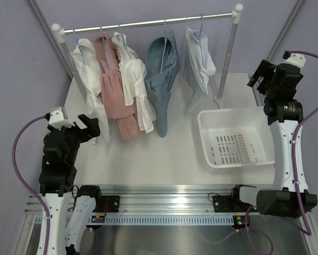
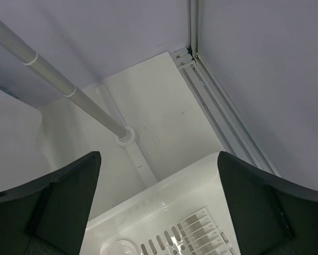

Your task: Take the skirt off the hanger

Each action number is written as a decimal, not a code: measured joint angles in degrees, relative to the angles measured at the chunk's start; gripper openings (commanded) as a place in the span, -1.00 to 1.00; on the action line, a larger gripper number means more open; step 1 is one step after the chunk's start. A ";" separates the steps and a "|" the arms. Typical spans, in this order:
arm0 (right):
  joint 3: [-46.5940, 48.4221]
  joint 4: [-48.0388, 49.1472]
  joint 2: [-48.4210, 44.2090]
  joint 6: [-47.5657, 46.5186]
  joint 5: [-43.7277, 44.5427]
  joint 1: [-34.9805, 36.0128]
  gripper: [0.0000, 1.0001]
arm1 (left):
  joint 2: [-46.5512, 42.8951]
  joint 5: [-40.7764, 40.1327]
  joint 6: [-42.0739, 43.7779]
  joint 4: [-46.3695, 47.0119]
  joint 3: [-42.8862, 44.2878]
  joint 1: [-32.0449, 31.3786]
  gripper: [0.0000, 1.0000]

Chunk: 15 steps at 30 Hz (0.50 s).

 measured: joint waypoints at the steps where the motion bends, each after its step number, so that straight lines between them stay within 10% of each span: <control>1: 0.15 0.31 0.00 -0.48 -0.50 0.00 0.99 | 0.00 0.13 -0.04 0.00 0.00 0.00 0.98; 15: 15.08 -13.88 9.44 -28.26 -51.15 7.87 0.99 | 0.44 5.35 -1.75 -0.83 0.07 0.00 0.98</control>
